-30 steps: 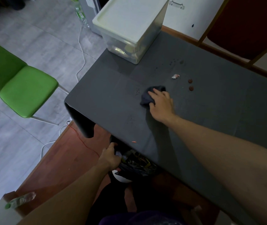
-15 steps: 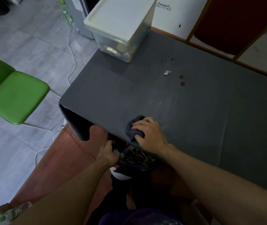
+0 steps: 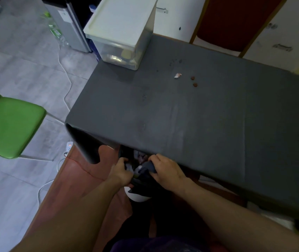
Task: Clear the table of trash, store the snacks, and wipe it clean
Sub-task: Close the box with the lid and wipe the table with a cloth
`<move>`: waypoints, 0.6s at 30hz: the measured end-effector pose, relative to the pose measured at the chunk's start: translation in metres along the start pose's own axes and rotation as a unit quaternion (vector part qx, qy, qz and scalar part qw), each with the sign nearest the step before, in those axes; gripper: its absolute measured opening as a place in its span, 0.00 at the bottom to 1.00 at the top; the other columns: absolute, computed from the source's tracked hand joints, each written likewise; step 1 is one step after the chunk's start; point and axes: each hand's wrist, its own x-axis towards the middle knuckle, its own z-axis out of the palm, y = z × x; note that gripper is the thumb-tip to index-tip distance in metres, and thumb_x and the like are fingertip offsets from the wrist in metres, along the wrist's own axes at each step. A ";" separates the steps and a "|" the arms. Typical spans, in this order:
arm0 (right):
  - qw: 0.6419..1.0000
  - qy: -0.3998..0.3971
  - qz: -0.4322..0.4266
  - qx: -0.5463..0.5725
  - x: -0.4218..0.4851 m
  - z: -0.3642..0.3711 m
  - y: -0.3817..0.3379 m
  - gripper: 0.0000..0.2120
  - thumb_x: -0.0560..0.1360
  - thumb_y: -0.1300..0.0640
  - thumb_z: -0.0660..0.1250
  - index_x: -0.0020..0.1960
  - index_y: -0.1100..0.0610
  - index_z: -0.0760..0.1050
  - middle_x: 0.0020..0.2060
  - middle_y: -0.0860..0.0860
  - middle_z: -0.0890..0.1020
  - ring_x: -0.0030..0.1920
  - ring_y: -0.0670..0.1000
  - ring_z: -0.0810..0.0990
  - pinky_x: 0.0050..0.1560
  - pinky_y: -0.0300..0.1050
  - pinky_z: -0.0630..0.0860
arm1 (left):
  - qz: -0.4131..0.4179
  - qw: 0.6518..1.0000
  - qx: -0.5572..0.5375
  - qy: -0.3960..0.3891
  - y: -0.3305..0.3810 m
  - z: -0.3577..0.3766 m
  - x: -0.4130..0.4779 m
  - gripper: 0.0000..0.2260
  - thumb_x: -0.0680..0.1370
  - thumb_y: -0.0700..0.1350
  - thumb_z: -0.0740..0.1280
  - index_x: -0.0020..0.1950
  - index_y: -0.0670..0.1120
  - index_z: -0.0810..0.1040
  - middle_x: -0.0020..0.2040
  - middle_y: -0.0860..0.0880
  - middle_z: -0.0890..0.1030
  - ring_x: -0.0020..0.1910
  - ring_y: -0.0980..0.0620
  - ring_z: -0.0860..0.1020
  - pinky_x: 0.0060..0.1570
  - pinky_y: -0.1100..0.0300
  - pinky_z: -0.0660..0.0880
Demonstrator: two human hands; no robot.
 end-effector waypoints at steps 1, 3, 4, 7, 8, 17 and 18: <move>1.000 -0.011 0.012 -0.001 0.000 0.002 -0.003 0.14 0.73 0.57 0.71 0.56 0.58 0.73 0.53 0.56 0.76 0.54 0.59 0.78 0.51 0.51 0.74 | 0.004 1.000 0.005 0.004 -0.002 -0.001 0.000 0.25 0.76 0.45 0.68 0.72 0.47 0.66 0.67 0.42 0.73 0.60 0.43 0.75 0.56 0.55 0.75; 0.999 -0.030 0.023 -0.021 0.001 0.003 -0.006 0.14 0.72 0.62 0.71 0.56 0.59 0.71 0.56 0.56 0.73 0.55 0.59 0.76 0.48 0.49 0.72 | 0.009 1.000 0.008 0.008 -0.005 -0.003 -0.001 0.23 0.77 0.43 0.66 0.72 0.47 0.66 0.66 0.41 0.73 0.59 0.44 0.76 0.50 0.58 0.75; 0.998 -0.038 0.035 -0.027 0.001 0.003 -0.008 0.14 0.73 0.63 0.70 0.56 0.59 0.71 0.56 0.56 0.74 0.54 0.59 0.77 0.46 0.48 0.71 | 0.010 1.000 0.008 0.005 -0.005 -0.005 -0.001 0.23 0.77 0.43 0.66 0.72 0.47 0.66 0.66 0.41 0.73 0.59 0.43 0.76 0.48 0.58 0.75; 0.996 -0.033 0.070 -0.042 0.003 -0.001 -0.011 0.14 0.75 0.59 0.68 0.57 0.57 0.68 0.53 0.56 0.80 0.51 0.60 0.81 0.41 0.49 0.70 | 0.007 1.000 0.009 -0.016 -0.009 -0.010 -0.001 0.26 0.76 0.45 0.67 0.72 0.48 0.65 0.66 0.41 0.72 0.59 0.42 0.76 0.44 0.60 0.76; 0.996 -0.027 0.073 -0.048 0.003 -0.002 -0.011 0.15 0.75 0.58 0.68 0.58 0.56 0.67 0.52 0.56 0.81 0.50 0.61 0.81 0.39 0.49 0.69 | 0.005 1.000 0.008 -0.023 -0.009 -0.012 -0.002 0.27 0.74 0.47 0.67 0.72 0.49 0.65 0.66 0.41 0.72 0.59 0.42 0.76 0.43 0.60 0.75; 0.997 0.033 0.075 0.008 0.005 -0.009 -0.005 0.12 0.72 0.55 0.69 0.54 0.54 0.72 0.49 0.54 0.82 0.48 0.60 0.81 0.39 0.48 0.71 | -0.002 0.999 0.004 -0.038 -0.001 -0.024 -0.005 0.35 0.66 0.54 0.70 0.72 0.49 0.66 0.67 0.42 0.71 0.59 0.42 0.76 0.51 0.55 0.77; 0.996 0.044 0.070 0.022 0.005 -0.010 -0.004 0.12 0.71 0.57 0.69 0.54 0.53 0.72 0.48 0.52 0.82 0.48 0.60 0.81 0.40 0.49 0.73 | -0.002 0.999 0.006 -0.037 -0.001 -0.024 -0.005 0.31 0.70 0.50 0.70 0.72 0.49 0.66 0.67 0.41 0.71 0.59 0.42 0.76 0.46 0.57 0.77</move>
